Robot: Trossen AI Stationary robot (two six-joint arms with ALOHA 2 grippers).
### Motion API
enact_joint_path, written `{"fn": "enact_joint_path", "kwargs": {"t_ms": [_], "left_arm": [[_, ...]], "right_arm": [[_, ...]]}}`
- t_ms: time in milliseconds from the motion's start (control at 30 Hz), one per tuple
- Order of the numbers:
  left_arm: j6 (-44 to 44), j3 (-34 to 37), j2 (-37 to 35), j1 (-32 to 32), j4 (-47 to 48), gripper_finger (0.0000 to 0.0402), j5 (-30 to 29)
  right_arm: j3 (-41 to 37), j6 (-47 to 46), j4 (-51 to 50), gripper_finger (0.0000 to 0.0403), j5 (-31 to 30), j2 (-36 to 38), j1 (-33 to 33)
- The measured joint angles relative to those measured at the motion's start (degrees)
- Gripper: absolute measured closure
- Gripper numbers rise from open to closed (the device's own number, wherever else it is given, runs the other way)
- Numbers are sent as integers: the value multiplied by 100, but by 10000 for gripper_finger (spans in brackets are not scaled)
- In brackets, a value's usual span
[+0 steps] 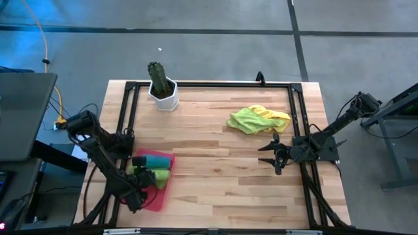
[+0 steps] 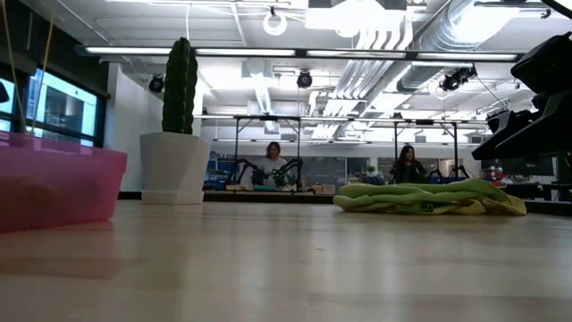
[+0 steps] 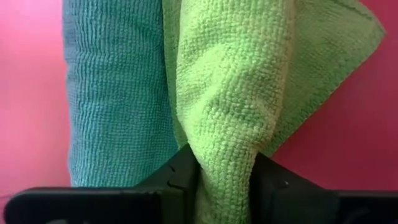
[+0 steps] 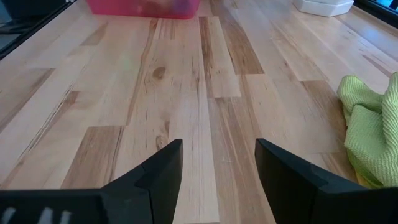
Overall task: Roll microfiber towels into tight, uniform cylinder then place into a basket
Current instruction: Put the rolled green towel into the red bin
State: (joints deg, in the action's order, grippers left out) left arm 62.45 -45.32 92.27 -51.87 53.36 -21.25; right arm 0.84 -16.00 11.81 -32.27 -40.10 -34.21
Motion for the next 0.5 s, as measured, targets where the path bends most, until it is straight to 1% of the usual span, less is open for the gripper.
{"fn": "enact_joint_path", "kwargs": {"t_ms": [200,400,500], "left_arm": [[-5,0,0,180,-91,267,302],[182,-52,-103,339,-40,212,336],[283,-167,-238,437,64,190,455]], "right_arm": [[0,-1,0,210,0,0,1],[0,1,0,210,0,0,0],[0,0,0,210,0,0,0]]}}
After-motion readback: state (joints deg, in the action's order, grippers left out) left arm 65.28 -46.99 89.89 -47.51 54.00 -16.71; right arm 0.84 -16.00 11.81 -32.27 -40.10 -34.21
